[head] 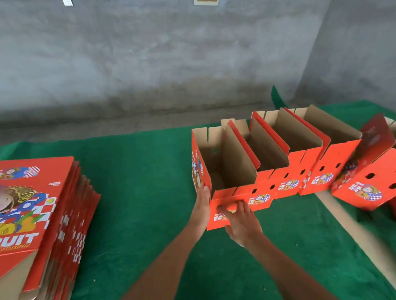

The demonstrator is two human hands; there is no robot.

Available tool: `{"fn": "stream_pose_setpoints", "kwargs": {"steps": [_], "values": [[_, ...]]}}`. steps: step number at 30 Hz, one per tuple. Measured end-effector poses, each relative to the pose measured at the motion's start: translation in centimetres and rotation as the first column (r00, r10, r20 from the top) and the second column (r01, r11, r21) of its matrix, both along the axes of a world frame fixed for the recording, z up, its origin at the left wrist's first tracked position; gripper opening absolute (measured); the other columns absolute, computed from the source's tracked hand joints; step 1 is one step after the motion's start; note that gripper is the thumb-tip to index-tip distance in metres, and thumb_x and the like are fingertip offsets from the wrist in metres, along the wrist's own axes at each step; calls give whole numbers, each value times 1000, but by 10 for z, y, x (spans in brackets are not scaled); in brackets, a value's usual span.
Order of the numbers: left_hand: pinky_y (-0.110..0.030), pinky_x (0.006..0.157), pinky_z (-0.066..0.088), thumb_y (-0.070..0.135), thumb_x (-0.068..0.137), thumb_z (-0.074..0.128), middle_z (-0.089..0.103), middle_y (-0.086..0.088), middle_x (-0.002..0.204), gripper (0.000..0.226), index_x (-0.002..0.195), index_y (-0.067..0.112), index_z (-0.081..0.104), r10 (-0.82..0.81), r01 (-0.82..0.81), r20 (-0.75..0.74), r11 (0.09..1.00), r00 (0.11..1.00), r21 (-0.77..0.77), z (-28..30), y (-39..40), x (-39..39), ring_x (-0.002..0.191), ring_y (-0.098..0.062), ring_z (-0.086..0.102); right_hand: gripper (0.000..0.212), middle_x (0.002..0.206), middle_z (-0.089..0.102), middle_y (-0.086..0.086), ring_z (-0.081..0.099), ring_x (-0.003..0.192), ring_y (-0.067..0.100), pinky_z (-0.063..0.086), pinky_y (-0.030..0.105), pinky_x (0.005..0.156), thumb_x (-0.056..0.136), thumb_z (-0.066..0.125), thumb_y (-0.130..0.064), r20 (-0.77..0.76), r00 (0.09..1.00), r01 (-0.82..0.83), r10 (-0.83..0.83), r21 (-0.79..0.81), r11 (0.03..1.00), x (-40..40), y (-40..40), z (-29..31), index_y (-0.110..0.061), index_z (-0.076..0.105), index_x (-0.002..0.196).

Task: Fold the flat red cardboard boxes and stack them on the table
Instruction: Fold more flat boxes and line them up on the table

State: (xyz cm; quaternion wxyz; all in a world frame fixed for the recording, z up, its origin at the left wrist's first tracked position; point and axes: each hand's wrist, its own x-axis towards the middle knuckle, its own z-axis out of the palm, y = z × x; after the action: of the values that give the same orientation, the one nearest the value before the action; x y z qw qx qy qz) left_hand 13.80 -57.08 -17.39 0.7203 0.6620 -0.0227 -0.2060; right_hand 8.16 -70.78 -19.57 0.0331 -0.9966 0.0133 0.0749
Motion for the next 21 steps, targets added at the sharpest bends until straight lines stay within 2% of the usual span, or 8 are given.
{"fn": "stream_pose_setpoints", "kwargs": {"steps": [6, 8, 10, 11, 14, 16, 18, 21], "values": [[-51, 126, 25, 51, 112, 18, 37, -2, 164, 55, 164, 36, 19, -13, 8, 43, 992, 999, 126, 8, 13, -8, 151, -25, 36, 54, 160, 17, 31, 35, 145, 46, 36, 46, 119, 108, 42, -21, -25, 998, 65, -62, 128, 990, -8, 20, 8, -39, 30, 158], [-26, 124, 24, 45, 113, 22, 38, 4, 164, 52, 163, 32, 25, -16, -6, 112, 982, 994, 188, 14, 25, -14, 148, -7, 36, 55, 157, 22, 34, 44, 138, 45, 41, 46, 115, 108, 41, -19, -25, 994, 111, -109, 121, 987, -12, 35, 11, -39, 31, 158], [6, 97, 26, 36, 114, 28, 42, 22, 152, 47, 161, 27, 29, -44, 7, 158, 974, 986, 227, 18, 45, -18, 123, 28, 39, 57, 158, 19, 35, 45, 138, 47, 41, 46, 115, 108, 42, -17, -32, 989, 147, -144, 136, 980, -17, 49, 13, -38, 30, 159], [11, 86, 28, 34, 114, 31, 44, 28, 141, 45, 159, 30, 31, -73, 31, 162, 968, 984, 249, 22, 57, -20, 107, 37, 42, 60, 160, 13, 35, 39, 142, 48, 38, 46, 117, 107, 43, -16, -51, 986, 163, -156, 177, 971, -19, 53, 13, -38, 28, 161], [-11, 93, 49, 42, 111, 40, 51, 12, 145, 42, 153, 41, 38, -128, 82, 113, 937, 985, 340, 35, 95, -31, 103, 9, 59, 62, 165, -7, 30, 19, 154, 46, 30, 31, 122, 107, 46, -12, -123, 978, 204, -168, 399, 894, -25, 52, 15, -33, 28, 162], [-16, 71, 53, 47, 108, 45, 49, 3, 151, 47, 154, 37, 43, -133, 75, 94, 885, 987, 460, 40, 122, -39, 75, 0, 55, 51, 166, 11, 27, 35, 149, 40, 31, 22, 114, 106, 51, -10, -25, 977, 190, -212, 549, 814, -31, 48, 13, -22, 46, 155], [-21, 59, 51, 47, 107, 48, 54, 2, 146, 41, 147, 39, 51, -110, 26, 134, 857, 985, 515, 46, 151, -51, 57, -2, 48, 34, 152, 41, 26, 48, 138, 41, 40, 34, 109, 101, 59, -4, 171, 924, 166, -343, 629, 759, -39, 49, 7, -11, 69, 133], [-30, 109, 44, 40, 107, 53, 55, 1, 148, 40, 144, 29, 57, -158, -130, 352, 731, 922, 670, 56, 200, -66, 119, -11, 60, 15, 122, 58, 21, 63, 109, 42, 52, 47, 94, 98, 61, -3, 260, 826, 212, -501, 679, 703, -49, 73, 4, -5, 75, 104]]}}
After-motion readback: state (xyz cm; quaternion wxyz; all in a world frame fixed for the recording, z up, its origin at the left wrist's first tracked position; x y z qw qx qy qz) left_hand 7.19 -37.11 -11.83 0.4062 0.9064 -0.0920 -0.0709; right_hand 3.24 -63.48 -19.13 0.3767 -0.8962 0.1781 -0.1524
